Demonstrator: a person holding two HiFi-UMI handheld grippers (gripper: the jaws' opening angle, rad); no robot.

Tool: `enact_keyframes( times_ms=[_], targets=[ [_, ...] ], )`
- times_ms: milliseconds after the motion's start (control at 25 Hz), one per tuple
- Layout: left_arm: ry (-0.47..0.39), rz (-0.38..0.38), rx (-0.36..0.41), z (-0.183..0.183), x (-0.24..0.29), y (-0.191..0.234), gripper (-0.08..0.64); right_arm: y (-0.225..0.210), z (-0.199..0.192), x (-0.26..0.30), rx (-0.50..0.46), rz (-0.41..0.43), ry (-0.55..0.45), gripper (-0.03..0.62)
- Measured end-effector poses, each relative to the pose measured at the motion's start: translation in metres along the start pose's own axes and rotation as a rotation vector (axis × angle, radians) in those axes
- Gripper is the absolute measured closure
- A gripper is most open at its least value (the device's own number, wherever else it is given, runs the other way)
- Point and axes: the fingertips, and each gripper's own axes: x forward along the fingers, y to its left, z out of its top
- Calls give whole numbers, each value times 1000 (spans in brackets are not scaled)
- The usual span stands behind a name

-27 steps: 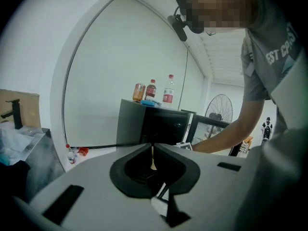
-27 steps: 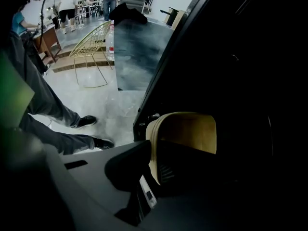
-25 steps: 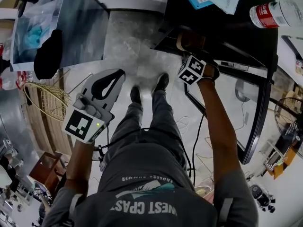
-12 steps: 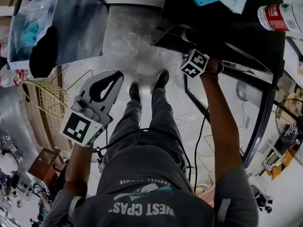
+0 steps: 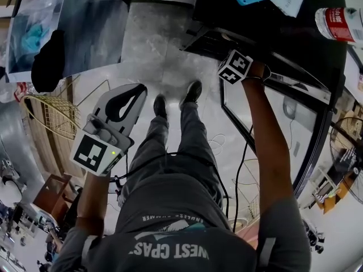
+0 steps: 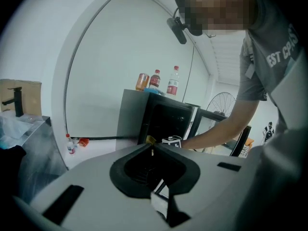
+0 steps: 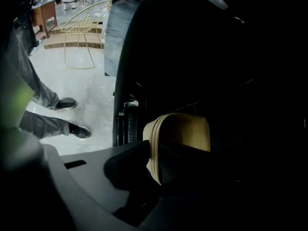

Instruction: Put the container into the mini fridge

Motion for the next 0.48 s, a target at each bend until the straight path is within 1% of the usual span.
enact_keyframes(
  times_ms=[200,360,480],
  targets=[
    [-1,6,1,1,0,4,534,-14,-2,9,-14,-50,6,511],
    [-4,9,6,2,-3,6,534,-18,-3,11,-5,-58,15,506],
    [-8,11,13,5,-6,6,534,-17,-5,11,11,-57,21,485]
  ],
)
